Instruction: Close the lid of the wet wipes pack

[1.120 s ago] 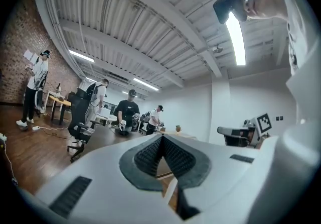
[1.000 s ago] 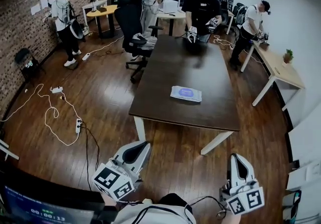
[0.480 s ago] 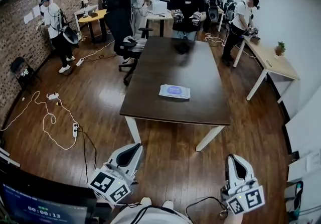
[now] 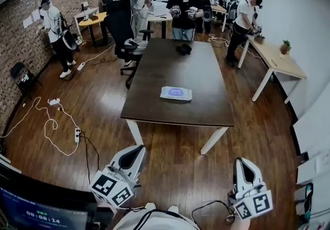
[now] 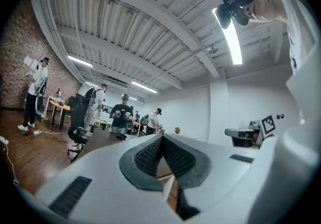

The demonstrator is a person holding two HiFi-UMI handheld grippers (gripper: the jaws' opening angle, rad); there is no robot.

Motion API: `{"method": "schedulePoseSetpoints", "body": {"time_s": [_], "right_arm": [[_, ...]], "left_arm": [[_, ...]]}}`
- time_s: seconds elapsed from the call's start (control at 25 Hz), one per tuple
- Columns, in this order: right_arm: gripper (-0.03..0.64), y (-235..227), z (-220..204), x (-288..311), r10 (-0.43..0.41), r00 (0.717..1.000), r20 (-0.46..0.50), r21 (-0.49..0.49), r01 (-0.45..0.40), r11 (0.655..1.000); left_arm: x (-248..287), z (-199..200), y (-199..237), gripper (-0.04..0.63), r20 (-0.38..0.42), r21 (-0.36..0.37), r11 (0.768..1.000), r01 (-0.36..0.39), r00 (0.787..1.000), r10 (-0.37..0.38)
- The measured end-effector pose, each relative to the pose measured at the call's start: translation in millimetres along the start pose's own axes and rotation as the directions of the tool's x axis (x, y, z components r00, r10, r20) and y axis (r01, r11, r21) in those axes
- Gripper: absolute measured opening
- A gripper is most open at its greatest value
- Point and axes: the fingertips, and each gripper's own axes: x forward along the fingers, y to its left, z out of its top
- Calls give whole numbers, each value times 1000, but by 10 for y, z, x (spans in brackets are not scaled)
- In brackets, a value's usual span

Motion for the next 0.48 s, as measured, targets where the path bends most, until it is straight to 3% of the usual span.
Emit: {"method": "schedulePoseSetpoints", "body": {"time_s": [0.48], "right_arm": [[5, 87, -9, -62, 20, 1000, 4, -10, -20, 1000]], "left_arm": [[-79, -15, -67, -3, 3, 9, 1000, -3, 1000, 3]]}}
